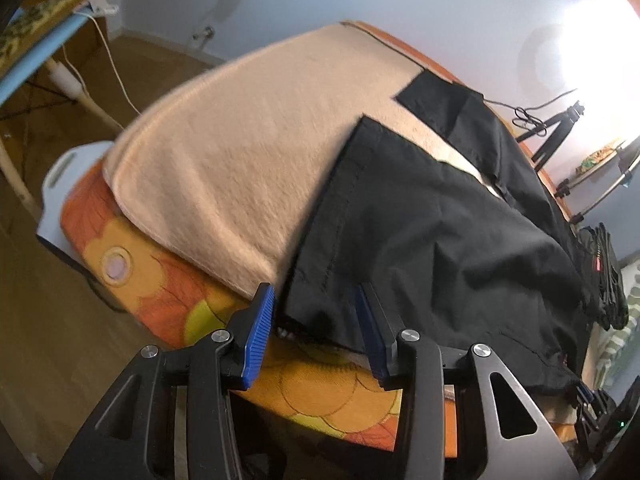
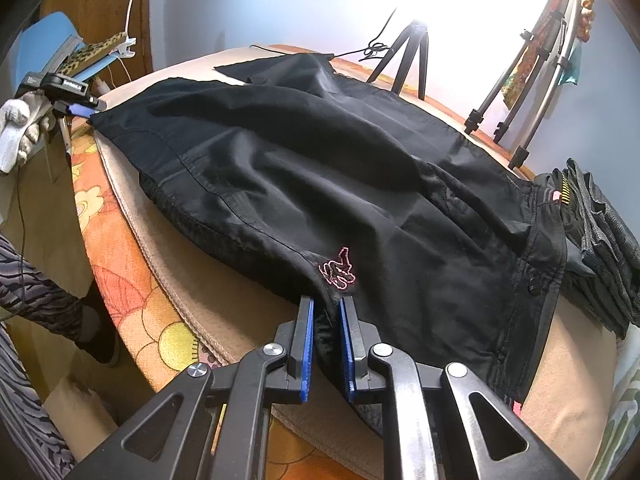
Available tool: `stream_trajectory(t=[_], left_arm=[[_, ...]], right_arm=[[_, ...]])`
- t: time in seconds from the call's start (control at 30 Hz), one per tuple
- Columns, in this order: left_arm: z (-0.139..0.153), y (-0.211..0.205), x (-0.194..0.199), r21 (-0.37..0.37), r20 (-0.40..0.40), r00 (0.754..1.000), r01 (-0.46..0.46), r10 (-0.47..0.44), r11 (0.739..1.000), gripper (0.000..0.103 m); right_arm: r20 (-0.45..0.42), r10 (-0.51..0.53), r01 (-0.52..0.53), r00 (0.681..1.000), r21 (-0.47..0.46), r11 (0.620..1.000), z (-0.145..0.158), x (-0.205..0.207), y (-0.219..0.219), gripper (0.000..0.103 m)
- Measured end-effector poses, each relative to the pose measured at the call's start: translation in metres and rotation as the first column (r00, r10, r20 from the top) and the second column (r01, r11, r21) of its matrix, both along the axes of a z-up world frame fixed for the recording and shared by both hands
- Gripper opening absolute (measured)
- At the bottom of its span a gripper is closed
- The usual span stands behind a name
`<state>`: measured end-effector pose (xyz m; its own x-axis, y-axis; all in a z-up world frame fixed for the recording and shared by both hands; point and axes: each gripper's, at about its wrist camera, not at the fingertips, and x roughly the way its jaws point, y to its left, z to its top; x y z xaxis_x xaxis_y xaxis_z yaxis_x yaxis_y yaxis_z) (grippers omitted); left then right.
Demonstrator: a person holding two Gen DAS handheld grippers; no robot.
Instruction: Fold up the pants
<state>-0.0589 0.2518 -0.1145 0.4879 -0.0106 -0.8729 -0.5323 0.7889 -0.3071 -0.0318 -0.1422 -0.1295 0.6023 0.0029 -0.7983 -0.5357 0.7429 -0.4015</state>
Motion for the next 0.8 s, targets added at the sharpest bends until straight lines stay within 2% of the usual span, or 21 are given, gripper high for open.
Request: stream_trajectory(t=[0.1,0.17,0.23,0.5,0.7,0.8], left_arm=[[-0.002,-0.003,-0.001,0.012,-0.004,1.000,0.006,-0.006,1.000,0.036],[-0.002,-0.004,0.000,0.021,-0.006,1.000,0.002,-0.002,1.000,0.026],[0.000,-0.005,-0.001,0.028,0.006,1.000,0.003,-0.003,1.000,0.008],[0.022,-0.015,0.004,0.069,0.093,0.995,0.034,-0.041,0.997,0.003],[0.028,-0.015,0.029,0.097,0.104,0.993,0.050,-0.060,0.994,0.002],[0.030,-0.021,0.047,0.150,0.088,0.992,0.075,-0.089,0.986,0.002]], right_arm=[[0.008,-0.006,0.006,1.000,0.006,1.000,0.003,0.002,-0.001,0.011],[0.010,-0.008,0.008,1.000,0.009,1.000,0.004,0.002,-0.001,0.011],[0.014,-0.009,0.009,1.000,0.004,1.000,0.003,0.003,0.000,0.011],[0.036,-0.020,0.020,0.999,0.012,1.000,0.008,0.004,0.000,0.011],[0.083,-0.004,0.006,0.997,-0.024,1.000,0.018,0.011,0.007,0.011],[0.114,0.003,0.001,0.993,-0.035,0.999,0.029,0.025,0.012,0.010]])
